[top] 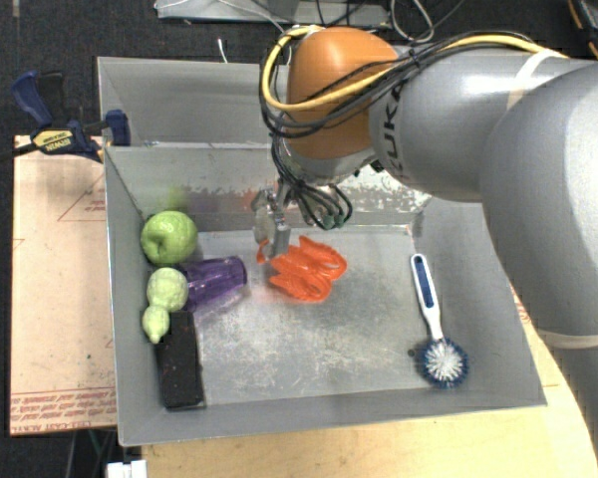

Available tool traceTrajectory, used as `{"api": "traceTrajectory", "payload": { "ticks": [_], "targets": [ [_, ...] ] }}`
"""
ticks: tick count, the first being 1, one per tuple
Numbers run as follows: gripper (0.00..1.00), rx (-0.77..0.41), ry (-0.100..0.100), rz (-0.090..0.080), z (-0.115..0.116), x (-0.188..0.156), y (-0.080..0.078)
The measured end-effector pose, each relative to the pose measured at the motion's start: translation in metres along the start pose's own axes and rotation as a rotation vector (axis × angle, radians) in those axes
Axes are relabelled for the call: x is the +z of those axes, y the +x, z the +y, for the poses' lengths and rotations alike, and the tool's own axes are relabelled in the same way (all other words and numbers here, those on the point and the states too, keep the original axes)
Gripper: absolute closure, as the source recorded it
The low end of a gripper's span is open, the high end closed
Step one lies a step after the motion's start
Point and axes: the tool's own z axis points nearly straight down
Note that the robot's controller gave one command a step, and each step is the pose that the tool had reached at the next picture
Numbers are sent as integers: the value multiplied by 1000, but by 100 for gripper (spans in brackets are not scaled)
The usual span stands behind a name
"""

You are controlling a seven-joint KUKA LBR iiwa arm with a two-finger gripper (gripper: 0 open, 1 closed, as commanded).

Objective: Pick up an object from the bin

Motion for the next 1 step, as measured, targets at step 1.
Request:
{"api": "traceTrajectory", "payload": {
  "ticks": [1],
  "targets": [
    [100,0,0,-9,0,-28,-2]
  ]
}}
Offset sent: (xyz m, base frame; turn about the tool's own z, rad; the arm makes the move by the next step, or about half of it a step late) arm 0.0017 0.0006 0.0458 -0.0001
